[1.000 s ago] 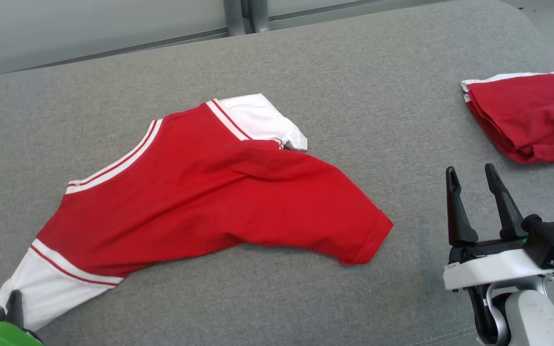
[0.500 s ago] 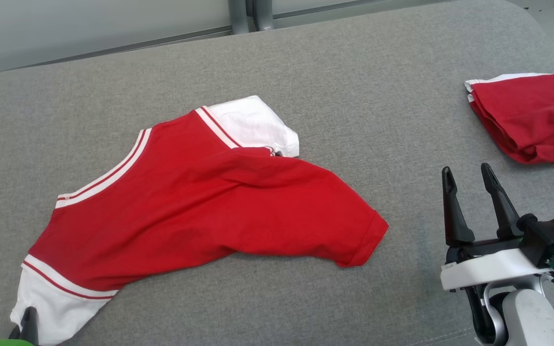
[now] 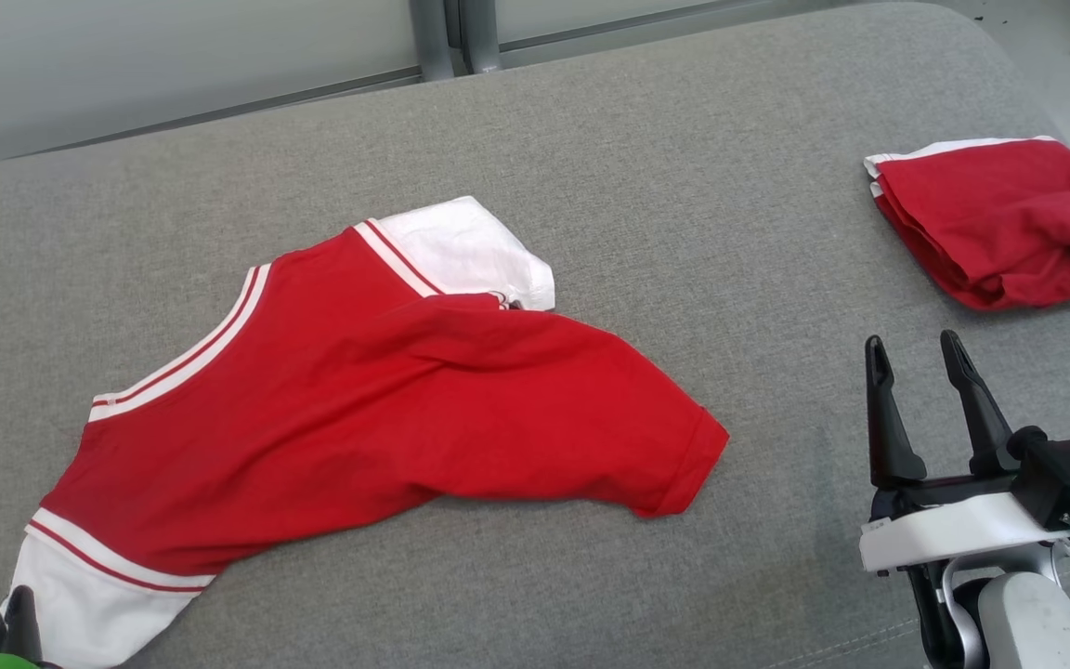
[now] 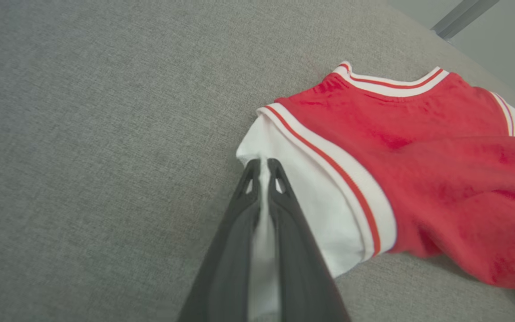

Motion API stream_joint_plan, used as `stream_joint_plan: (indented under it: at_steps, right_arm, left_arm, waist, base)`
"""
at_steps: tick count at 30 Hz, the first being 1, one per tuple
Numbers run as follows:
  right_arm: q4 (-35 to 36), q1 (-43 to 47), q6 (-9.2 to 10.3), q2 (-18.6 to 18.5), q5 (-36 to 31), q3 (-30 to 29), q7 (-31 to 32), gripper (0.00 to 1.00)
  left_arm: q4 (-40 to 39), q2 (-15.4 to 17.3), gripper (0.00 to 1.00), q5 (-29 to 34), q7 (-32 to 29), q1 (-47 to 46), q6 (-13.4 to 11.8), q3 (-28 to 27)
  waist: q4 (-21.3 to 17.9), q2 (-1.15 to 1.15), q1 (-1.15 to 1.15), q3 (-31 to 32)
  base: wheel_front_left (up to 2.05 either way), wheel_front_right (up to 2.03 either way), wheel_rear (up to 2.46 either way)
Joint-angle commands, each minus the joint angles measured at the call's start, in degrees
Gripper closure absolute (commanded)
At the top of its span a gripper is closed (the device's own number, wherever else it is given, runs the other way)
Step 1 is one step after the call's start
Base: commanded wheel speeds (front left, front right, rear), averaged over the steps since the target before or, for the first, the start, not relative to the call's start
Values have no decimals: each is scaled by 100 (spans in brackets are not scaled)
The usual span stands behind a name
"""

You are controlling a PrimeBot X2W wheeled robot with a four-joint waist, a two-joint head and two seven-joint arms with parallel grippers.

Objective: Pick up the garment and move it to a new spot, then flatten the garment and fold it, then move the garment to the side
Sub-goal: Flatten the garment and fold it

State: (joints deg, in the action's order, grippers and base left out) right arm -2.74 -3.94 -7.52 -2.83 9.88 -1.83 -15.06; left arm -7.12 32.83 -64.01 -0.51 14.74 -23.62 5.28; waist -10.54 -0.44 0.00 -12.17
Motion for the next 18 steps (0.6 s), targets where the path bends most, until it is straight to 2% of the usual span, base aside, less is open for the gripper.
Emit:
stream_joint_plan:
  at_steps: [1, 2, 3, 4, 6, 8, 18]
  right_arm:
    - [-4, 23, 6, -14, -5, -9, -17, 0]
    - [-6, 20, 6, -14, -10, -5, -17, 0]
    - [-4, 14, 6, -14, -17, 1, -17, 0]
    - [-1, 10, 6, -14, -22, 7, -17, 0]
    - [14, 16, 6, -14, -32, 12, -17, 0]
    - [31, 36, 6, -14, -46, 12, -17, 0]
    - [33, 47, 6, -15, -72, 2, -17, 0]
  left_arm:
    - [-13, -23, 100, -24, 6, -23, 15, -25]
    - [-7, -33, 85, -26, 16, -30, -4, -36]
    - [9, -33, 51, -20, 34, -32, -21, -53]
    - [22, -32, 52, -24, 44, -22, -23, -58]
    - [46, -29, 65, -37, 43, 12, -17, -66]
    - [67, -12, 100, -52, 11, 38, 8, -61]
    - [247, -23, 100, -131, 31, 85, 109, -100]
  waist:
    - [9, 44, 0, 22]
    - [11, 44, 0, 30]
    - [11, 44, 0, 37]
    - [8, 44, 0, 47]
    - [10, 44, 0, 55]
    - [17, 44, 0, 57]
    - [32, 44, 0, 29]
  base:
    - [0, 0, 0]
    - [0, 0, 0]
    - [0, 0, 0]
    - [0, 0, 0]
    - [0, 0, 0]
    - [0, 0, 0]
    - [0, 0, 0]
